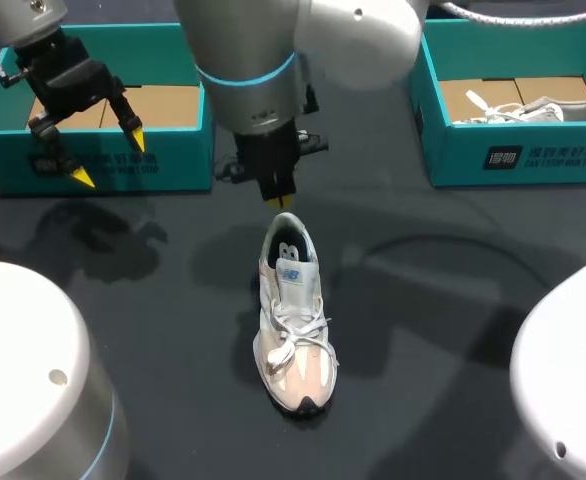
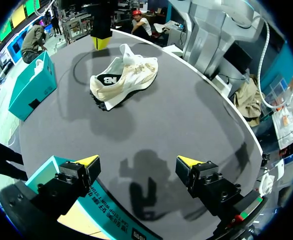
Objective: Take the shoe out of the shoebox, open the shoe tongue, remove and reinsert the insole, then place the shoe into the shoebox
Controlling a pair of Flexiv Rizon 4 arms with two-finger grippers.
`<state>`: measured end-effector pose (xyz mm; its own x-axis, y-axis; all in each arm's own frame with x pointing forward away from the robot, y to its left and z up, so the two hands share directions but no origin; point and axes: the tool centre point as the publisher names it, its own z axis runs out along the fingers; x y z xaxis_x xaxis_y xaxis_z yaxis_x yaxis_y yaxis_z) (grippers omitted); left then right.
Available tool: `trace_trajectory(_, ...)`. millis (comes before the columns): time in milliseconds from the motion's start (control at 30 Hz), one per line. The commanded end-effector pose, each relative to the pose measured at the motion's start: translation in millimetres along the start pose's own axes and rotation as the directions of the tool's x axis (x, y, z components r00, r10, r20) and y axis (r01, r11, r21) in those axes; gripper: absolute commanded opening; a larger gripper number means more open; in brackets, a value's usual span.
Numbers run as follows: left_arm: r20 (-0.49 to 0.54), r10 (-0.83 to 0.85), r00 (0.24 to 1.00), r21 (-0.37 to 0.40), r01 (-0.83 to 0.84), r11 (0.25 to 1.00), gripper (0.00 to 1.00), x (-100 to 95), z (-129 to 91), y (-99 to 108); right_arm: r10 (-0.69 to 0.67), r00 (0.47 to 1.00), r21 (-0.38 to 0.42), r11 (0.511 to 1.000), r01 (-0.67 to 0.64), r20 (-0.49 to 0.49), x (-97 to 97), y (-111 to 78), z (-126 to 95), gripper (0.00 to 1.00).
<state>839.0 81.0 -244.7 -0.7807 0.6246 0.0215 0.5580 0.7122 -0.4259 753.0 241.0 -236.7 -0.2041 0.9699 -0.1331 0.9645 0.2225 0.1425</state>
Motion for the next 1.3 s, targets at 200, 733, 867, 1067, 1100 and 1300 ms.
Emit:
trace_trajectory(200,-0.001,0.001,1.000,-0.003,-0.001,1.000,1.00,0.5,0,0,0.036,0.996,-0.081,0.996,-0.043,-0.086,-8.1,-21.2,49,0.00)
trace_trajectory(733,-0.001,0.001,1.000,-0.003,-0.001,1.000,1.00,0.5,0,0,0.073,0.996,-0.082,0.994,-0.077,-0.047,-6.5,-24.0,61,0.00)
trace_trajectory(867,-0.001,0.001,1.000,-0.003,-0.001,1.000,1.00,0.5,0,0,0.094,0.995,-0.103,0.990,-0.097,-0.035,0.6,-20.1,79,0.00)
trace_trajectory(1067,-0.001,0.001,1.000,-0.003,-0.001,1.000,1.00,0.5,0,0,0.106,0.994,-0.131,0.986,-0.107,-0.016,6.7,-20.7,96,0.00)
trace_trajectory(1100,-0.001,0.001,1.000,-0.003,-0.001,1.000,1.00,0.5,0,0,0.113,0.994,-0.131,0.985,-0.112,-0.004,7.2,-21.1,97,0.00)
trace_trajectory(1300,-0.001,0.001,1.000,-0.003,-0.001,1.000,1.00,0.5,0,0,0.140,0.989,-0.126,0.983,-0.134,0.046,5.0,-23.2,107,0.00)
